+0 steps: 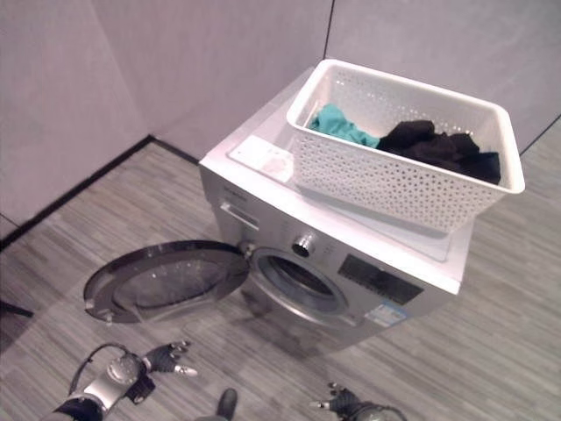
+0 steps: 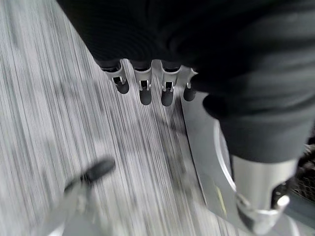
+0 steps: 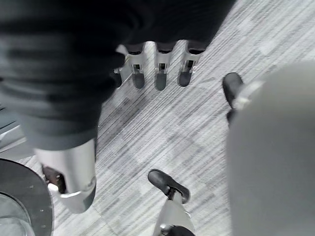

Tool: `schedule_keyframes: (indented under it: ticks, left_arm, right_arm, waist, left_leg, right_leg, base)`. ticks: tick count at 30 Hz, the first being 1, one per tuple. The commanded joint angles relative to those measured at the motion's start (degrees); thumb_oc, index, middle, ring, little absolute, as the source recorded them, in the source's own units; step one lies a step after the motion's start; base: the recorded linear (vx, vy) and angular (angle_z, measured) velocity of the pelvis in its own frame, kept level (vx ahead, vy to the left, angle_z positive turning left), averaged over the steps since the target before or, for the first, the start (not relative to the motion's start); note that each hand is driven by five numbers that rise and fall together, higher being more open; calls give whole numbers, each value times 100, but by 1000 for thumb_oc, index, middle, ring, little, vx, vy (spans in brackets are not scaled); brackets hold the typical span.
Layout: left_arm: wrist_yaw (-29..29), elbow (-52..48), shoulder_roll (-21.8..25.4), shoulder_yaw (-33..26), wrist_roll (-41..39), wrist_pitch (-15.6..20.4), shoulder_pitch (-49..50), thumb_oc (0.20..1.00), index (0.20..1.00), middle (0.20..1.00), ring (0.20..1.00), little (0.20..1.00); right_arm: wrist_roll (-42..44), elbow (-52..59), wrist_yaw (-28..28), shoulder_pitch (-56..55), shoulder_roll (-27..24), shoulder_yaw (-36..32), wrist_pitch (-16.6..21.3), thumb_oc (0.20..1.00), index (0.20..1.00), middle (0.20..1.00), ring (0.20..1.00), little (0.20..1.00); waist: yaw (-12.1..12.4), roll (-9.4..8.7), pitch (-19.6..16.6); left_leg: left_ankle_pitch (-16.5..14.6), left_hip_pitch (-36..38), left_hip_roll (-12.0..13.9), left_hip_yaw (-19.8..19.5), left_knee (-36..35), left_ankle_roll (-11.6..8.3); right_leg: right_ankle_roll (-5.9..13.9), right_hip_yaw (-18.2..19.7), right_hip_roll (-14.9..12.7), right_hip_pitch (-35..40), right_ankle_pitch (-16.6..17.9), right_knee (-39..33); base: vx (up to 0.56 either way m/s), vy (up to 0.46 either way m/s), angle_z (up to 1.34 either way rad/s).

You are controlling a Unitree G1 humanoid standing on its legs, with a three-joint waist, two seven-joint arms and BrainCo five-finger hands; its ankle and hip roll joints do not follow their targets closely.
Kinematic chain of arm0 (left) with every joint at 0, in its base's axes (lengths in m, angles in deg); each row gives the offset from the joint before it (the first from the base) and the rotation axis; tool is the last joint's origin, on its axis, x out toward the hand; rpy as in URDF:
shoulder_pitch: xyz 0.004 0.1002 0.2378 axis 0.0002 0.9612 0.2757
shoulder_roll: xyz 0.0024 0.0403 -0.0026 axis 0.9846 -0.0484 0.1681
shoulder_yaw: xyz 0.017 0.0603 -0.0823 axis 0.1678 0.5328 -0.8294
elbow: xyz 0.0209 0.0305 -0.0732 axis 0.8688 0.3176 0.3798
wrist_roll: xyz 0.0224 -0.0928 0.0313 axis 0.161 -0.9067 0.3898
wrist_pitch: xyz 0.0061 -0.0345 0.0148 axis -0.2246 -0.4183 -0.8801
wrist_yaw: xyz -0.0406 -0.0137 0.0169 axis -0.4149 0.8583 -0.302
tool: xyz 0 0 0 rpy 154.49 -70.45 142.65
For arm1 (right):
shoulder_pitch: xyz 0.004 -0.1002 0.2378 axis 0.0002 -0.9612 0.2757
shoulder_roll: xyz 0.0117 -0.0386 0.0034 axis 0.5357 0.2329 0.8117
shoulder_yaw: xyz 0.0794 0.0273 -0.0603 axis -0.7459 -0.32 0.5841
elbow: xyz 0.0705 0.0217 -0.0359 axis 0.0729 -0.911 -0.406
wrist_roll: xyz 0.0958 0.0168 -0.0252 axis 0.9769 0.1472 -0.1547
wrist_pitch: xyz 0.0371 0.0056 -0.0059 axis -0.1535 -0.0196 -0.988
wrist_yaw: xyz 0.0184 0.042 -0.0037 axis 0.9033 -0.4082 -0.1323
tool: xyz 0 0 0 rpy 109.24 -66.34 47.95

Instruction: Grab the laundry basket,head to the washer,open it,put in the laundry and shut it.

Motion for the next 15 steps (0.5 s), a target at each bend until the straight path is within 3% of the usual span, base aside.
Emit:
schedule_keyframes:
  ticks: [1, 5, 10, 15]
  left_arm:
    - [778, 7, 527, -171, 15, 203, -786, 1000, 1000, 1000, 1000, 1000]
    - [1298, 383, 1012, -69, -49, 254, -1868, 1000, 1000, 1000, 1000, 1000]
    - [1691, 597, 1340, 80, -155, 270, -2699, 1000, 1000, 1000, 1000, 1000]
    - [1795, 644, 1462, 112, -362, 293, -2896, 1000, 1000, 1000, 1000, 1000]
  right_arm:
    - [-9, 70, 9, -8, -2, 49, 29, 1000, 1000, 1000, 1000, 1000]
    - [183, 281, -64, -79, -27, 166, 104, 1000, 1000, 1000, 1000, 1000]
    - [289, 310, -188, 7, -99, 290, 159, 1000, 1000, 1000, 1000, 1000]
    - [419, 194, -244, 97, -92, 293, 162, 1000, 1000, 1000, 1000, 1000]
  waist:
    - [140, 30, 202]
    - [50, -215, 432]
    - [19, -379, 721]
    - [23, -435, 867]
  left_leg:
    - [-366, 259, 344, 344, -335, 201]
    - [-309, 110, 446, 360, -335, 109]
    - [-254, 35, 551, 356, -335, 13]
    - [-286, 150, 604, 401, -335, -46]
  right_leg:
    - [406, 706, -530, -504, 530, 83]
    - [406, 661, -430, -573, 544, 37]
    - [406, 639, -322, -564, 560, -17]
    - [405, 675, -254, -434, 588, -85]
  base:
    - [-39, -67, 3]
    - [-48, -88, 0]
    - [-52, -83, 1]
    - [-10, -30, 1]
